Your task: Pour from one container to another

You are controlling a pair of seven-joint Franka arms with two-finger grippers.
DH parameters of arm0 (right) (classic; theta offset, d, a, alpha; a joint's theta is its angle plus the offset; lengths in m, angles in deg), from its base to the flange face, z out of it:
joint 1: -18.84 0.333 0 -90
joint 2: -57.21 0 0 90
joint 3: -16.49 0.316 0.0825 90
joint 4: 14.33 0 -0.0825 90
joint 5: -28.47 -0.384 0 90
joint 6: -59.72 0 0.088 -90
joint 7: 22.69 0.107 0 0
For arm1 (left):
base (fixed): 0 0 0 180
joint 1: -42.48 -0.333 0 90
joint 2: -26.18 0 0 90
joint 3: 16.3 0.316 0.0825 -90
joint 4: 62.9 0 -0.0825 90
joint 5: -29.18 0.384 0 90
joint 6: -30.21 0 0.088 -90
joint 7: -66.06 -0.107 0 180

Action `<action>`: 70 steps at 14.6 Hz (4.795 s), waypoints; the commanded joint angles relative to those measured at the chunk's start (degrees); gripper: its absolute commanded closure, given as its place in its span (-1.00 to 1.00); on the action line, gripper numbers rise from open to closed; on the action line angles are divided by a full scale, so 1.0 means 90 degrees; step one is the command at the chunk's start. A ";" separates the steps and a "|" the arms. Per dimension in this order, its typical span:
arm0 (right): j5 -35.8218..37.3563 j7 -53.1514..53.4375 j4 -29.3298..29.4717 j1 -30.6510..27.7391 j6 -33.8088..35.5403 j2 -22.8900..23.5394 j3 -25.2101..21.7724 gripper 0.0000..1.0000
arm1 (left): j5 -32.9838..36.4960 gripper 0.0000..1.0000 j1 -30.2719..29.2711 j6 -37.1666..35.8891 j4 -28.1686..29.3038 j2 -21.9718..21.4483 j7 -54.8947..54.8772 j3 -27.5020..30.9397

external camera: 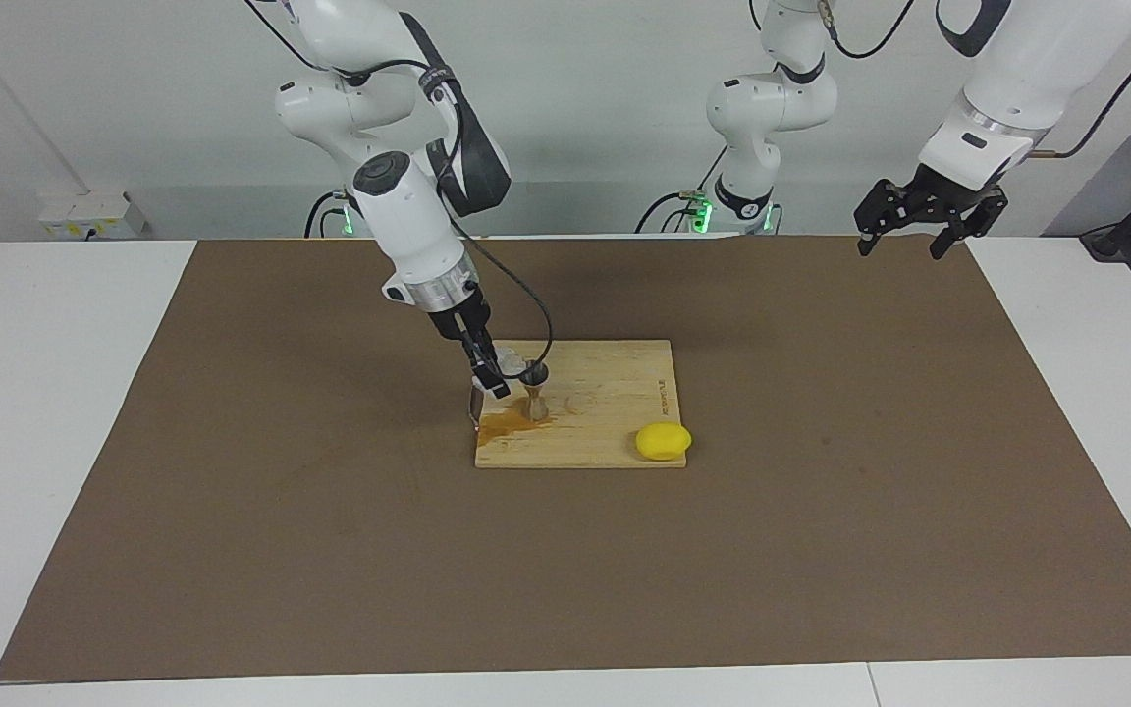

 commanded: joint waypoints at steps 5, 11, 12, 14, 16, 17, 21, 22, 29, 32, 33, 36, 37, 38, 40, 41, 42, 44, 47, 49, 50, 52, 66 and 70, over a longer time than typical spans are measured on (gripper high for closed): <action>0.0313 0.0326 0.0134 -0.0061 0.0090 -0.0068 0.0036 1.00 | 0.0001 -1.00 0.0032 -0.0111 -0.0002 -0.0007 -0.0016 0.0035; -0.0867 0.0541 0.0173 -0.0120 0.0100 -0.0048 0.0016 1.00 | -0.0009 -1.00 0.0012 -0.0111 -0.0002 -0.0007 -0.0016 0.0025; -0.0937 0.0541 0.0173 -0.0130 0.0110 -0.0048 0.0016 1.00 | 0.0001 -1.00 0.0012 -0.0101 -0.0002 -0.0007 -0.0016 0.0025; -0.1122 0.0531 0.0144 -0.0178 0.0129 -0.0058 0.0016 1.00 | 0.0001 -1.00 0.0012 -0.0111 -0.0002 -0.0007 -0.0016 0.0025; -0.1376 0.0463 0.0125 -0.0343 0.0168 -0.0058 0.0016 1.00 | 0.0001 -1.00 0.0012 -0.0111 -0.0002 -0.0007 -0.0016 0.0025; -0.1522 0.0395 0.0124 -0.0460 0.0304 -0.0058 0.0016 1.00 | 0.0001 -1.00 0.0012 -0.0101 -0.0002 -0.0007 -0.0016 0.0025; -0.2770 -0.0258 0.0085 -0.1163 0.0811 0.0010 0.0016 1.00 | 0.0001 -1.00 0.0012 -0.0101 -0.0002 -0.0007 -0.0016 0.0035; -0.3122 -0.0463 0.0085 -0.1397 0.0987 0.0049 0.0016 1.00 | 0.0001 -1.00 0.0012 -0.0101 0.0007 -0.0007 -0.0016 0.0026; -0.4092 -0.2124 -0.0110 -0.2717 0.1945 0.0449 0.0016 1.00 | 0.0001 -1.00 0.0012 -0.0111 -0.0002 -0.0007 -0.0016 0.0026; -0.4092 -0.2416 -0.0120 -0.3039 0.2121 0.0596 0.0016 1.00 | -0.0009 -1.00 0.0012 -0.0111 -0.0002 -0.0007 -0.0016 0.0035; -0.4092 -0.2669 -0.0120 -0.3146 0.2209 0.0644 0.0016 1.00 | 0.0001 -1.00 0.0012 -0.0111 0.0007 -0.0007 -0.0016 0.0026; -0.4092 -0.3577 -0.0110 -0.3654 0.2541 0.0996 0.0016 1.00 | -0.0009 -1.00 0.0012 -0.0101 -0.0002 -0.0007 -0.0016 0.0026; -0.4092 -0.3735 -0.0100 -0.3752 0.2629 0.1084 0.0016 1.00 | 0.0001 -1.00 0.0012 -0.0111 0.0007 -0.0007 -0.0016 0.0025; -0.4092 -0.3910 -0.0081 -0.3878 0.2716 0.1162 0.0016 1.00 | 0.0001 -1.00 0.0012 -0.0111 0.0007 -0.0007 -0.0016 0.0035; -0.4092 -0.4204 -0.0042 -0.3996 0.2854 0.1298 0.0016 1.00 | 0.0001 -1.00 0.0012 -0.0111 0.0007 -0.0007 -0.0016 0.0035; -0.4082 -0.4321 -0.0042 -0.4103 0.2864 0.1367 0.0016 1.00 | 0.0001 -1.00 0.0012 -0.0111 0.0007 -0.0007 -0.0016 0.0026; -0.4082 -0.4458 -0.0042 -0.4124 0.2883 0.1397 0.0016 1.00 | 0.0001 -1.00 0.0012 -0.0111 0.0007 -0.0007 -0.0016 0.0025; -0.4092 -0.4585 -0.0061 -0.4104 0.2893 0.1407 0.0007 1.00 | 0.0001 -1.00 0.0012 -0.0111 -0.0002 -0.0007 -0.0016 0.0035; -0.3976 -0.4586 -0.0110 -0.3939 0.2757 0.1348 -0.0003 -0.86 | 0.0001 -1.00 0.0012 -0.0111 0.0007 -0.0007 -0.0016 0.0035; -0.3975 -0.4528 -0.0139 -0.3821 0.2640 0.1270 -0.0013 -0.97 | -0.0009 -1.00 0.0012 -0.0111 -0.0002 -0.0007 -0.0016 0.0035; -0.3975 -0.4527 -0.0168 -0.3831 0.2639 0.1222 -0.0013 -0.99 | 0.0001 -1.00 0.0012 -0.0111 -0.0002 -0.0007 -0.0016 0.0035; -0.3936 -0.4527 -0.0178 -0.3879 0.2639 0.1202 -0.0032 -1.00 | 0.0001 -1.00 0.0012 -0.0111 0.0007 -0.0007 -0.0016 0.0026; -0.0277 -0.4722 -0.0100 -0.3002 0.2922 0.0002 0.0016 -0.99 | -0.0009 -1.00 0.0012 -0.0111 0.0007 -0.0007 -0.0016 0.0025; 0.1031 -0.6622 -0.0081 -0.2406 0.2942 -0.0331 0.0026 -0.99 | 0.0001 -1.00 0.0012 -0.0111 0.0007 -0.0007 -0.0025 0.0026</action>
